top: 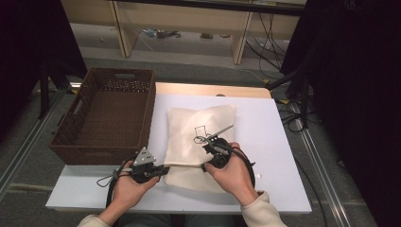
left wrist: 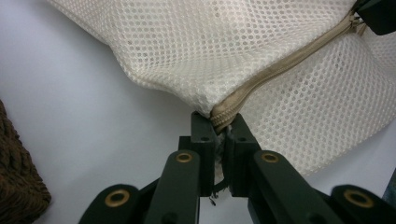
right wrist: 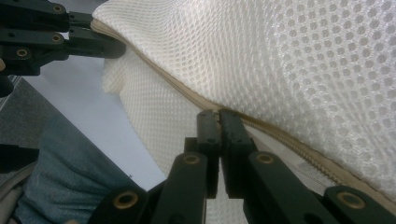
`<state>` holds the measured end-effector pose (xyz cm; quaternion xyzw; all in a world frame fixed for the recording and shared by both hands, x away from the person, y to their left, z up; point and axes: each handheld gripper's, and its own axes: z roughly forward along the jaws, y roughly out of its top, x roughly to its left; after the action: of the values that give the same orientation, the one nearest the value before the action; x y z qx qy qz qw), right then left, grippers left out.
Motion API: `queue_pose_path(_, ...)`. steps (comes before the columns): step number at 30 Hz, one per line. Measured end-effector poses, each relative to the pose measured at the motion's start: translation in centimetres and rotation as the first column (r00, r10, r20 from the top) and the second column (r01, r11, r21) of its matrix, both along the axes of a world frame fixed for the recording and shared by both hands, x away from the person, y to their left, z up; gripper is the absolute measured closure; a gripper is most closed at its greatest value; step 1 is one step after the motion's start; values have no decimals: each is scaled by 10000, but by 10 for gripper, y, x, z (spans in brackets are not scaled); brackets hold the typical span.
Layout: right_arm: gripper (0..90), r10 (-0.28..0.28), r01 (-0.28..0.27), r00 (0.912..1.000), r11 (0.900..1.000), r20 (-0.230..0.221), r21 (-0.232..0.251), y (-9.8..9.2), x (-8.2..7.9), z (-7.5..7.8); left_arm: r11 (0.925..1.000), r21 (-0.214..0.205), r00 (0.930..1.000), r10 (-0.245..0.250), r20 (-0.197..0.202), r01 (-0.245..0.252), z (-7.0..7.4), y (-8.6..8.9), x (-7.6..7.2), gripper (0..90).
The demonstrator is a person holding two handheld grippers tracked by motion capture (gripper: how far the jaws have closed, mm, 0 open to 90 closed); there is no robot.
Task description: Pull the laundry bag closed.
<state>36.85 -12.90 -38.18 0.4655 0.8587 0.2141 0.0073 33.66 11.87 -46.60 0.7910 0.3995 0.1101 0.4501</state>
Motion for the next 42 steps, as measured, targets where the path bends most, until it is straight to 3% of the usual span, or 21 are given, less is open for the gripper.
queue_pose_path(1, 885, -76, 76, 9998, 10000, -194, -13, 1, 0, 1, 10000, -13, 10000, -3, -13, 2, 0, 0, 0, 838)
queue_pose_path(3, 886, -45, 46, 9998, 10000, -169, 59, 1, 0, 1, 10000, -27, 10000, 7, -17, -7, 0, 0, 0, 838)
queue_pose_path(4, 886, 308, -308, 9995, 9995, 26, 53, -2, 2, 0, 10000, -40, 10000, 7, -18, -7, 0, 0, 0, 838)
queue_pose_path(5, 886, 317, -317, 9995, 9995, 21, 69, -2, 2, 0, 10000, -49, 10000, 16, -28, -16, 0, 0, 0, 837)
queue_pose_path(10, 886, 112, -109, 9998, 9997, -162, 201, -1, 0, 0, 10000, -4, 10000, 6, 13, -6, 0, 0, 0, 838)
queue_pose_path(11, 886, 292, -292, 9996, 9995, -59, 132, -3, 2, 0, 9997, 215, 9999, -141, -45, 142, 1, 2, 1, 838)
queue_pose_path(12, 886, 145, -143, 9998, 9997, -121, 183, -3, 1, 1, 9999, -75, 9999, 100, -65, -100, 0, 0, 0, 838)
queue_pose_path(15, 886, -208, 209, 9995, 9998, -243, 30, -2, 1, 2, 9999, -65, 9999, 123, -36, -123, 0, 1, 1, 837)
queue_pose_path(19, 885, 86, -85, 9999, 9999, -114, 111, -4, 1, 1, 9998, 191, 10000, 5, -47, -4, 0, 3, 1, 837)
queue_pose_path(21, 886, -105, 106, 9998, 9999, -189, 17, -3, 1, 1, 10000, 79, 10000, 55, -40, -54, 0, 2, 1, 837)
queue_pose_path(35, 886, 17, -18, 9999, 9999, -100, -102, -4, 2, 1, 9998, 150, 9999, 90, -43, -90, 0, 3, 1, 836)
queue_pose_path(42, 885, 105, -104, 9999, 9999, -87, 75, -6, 2, 1, 9999, 93, 9999, 137, -78, -137, -1, 3, 1, 836)
